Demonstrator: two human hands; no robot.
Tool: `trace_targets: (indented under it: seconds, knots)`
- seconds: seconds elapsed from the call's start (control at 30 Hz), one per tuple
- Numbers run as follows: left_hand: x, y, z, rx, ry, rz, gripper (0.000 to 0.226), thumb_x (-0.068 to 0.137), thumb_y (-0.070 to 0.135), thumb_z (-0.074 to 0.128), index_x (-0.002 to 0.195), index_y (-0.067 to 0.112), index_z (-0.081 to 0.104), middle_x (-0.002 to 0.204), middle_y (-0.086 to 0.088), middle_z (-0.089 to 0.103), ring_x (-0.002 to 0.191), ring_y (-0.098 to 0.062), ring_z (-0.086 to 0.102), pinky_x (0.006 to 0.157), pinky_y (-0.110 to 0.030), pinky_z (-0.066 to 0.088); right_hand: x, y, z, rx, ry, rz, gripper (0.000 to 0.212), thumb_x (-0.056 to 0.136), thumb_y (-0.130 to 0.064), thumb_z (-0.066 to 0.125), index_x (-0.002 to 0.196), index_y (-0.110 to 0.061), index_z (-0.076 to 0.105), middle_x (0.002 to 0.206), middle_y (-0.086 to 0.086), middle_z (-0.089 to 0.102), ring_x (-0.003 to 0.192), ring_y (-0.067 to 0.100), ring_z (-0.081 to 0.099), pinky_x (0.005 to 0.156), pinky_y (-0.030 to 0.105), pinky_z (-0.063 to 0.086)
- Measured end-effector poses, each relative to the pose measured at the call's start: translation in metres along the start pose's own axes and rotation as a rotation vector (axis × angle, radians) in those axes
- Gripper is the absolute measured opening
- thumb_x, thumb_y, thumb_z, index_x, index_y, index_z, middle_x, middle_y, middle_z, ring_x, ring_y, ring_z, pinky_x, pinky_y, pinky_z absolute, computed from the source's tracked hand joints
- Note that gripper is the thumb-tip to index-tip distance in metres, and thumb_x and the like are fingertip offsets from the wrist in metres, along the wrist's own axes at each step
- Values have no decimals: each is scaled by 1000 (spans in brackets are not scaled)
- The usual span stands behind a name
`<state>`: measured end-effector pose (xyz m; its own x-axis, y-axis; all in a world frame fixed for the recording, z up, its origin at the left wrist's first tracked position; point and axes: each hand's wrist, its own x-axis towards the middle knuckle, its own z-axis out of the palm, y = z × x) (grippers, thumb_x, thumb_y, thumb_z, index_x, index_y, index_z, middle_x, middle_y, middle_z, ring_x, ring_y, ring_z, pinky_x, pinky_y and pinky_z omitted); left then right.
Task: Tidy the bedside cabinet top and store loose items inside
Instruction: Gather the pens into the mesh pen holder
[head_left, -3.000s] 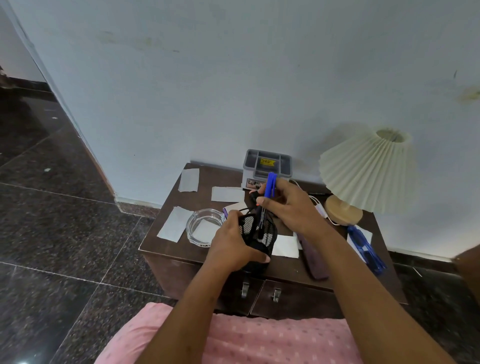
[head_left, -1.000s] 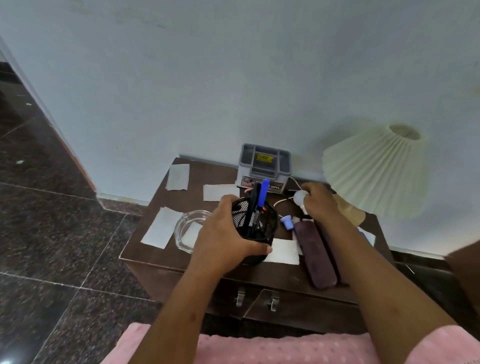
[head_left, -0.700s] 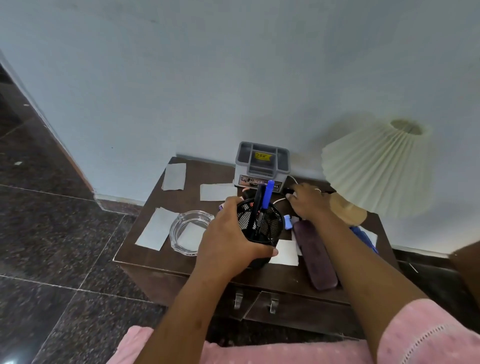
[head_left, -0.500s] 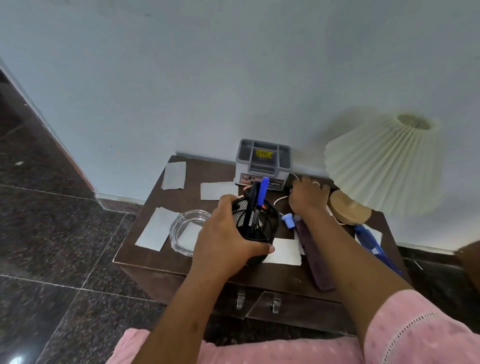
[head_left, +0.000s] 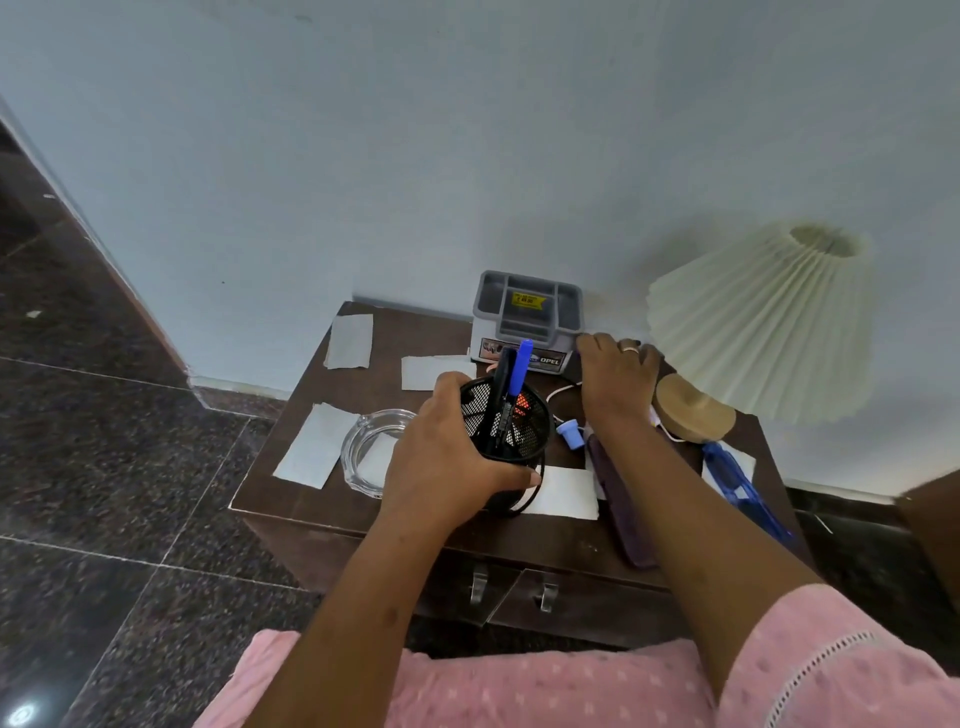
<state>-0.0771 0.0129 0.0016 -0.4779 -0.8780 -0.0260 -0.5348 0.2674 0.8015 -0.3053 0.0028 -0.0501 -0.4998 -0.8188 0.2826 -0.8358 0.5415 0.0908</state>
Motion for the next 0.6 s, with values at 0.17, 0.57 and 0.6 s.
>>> trace_targets:
  seconds: [0.17,0.57,0.6]
  knots:
    - [-5,4,-2,11,-30,-7,90,48,41,87,121,26,37,111,8,54,97,-13,51,83,-27,43,-27,-13,-46,141,84,-76,28,91,-3,47,118,-12,46,112,9,59,98,30,59,72,37,43]
    - [-21,13,10,66,-100,-2,88,44,41,88,116,25,40,115,2,58,103,-21,55,82,-34,46,-114,-20,-148,1388,522,104,20,96,-26,48,112,-34,39,84,-8,62,66,-7,60,57,9,47]
    - [-22,14,11,69,-103,4,88,44,41,88,116,25,40,117,2,58,104,-21,56,82,-33,45,-115,-19,-148,1369,505,92,21,96,-26,48,114,-34,39,83,-10,62,65,-6,60,56,10,48]
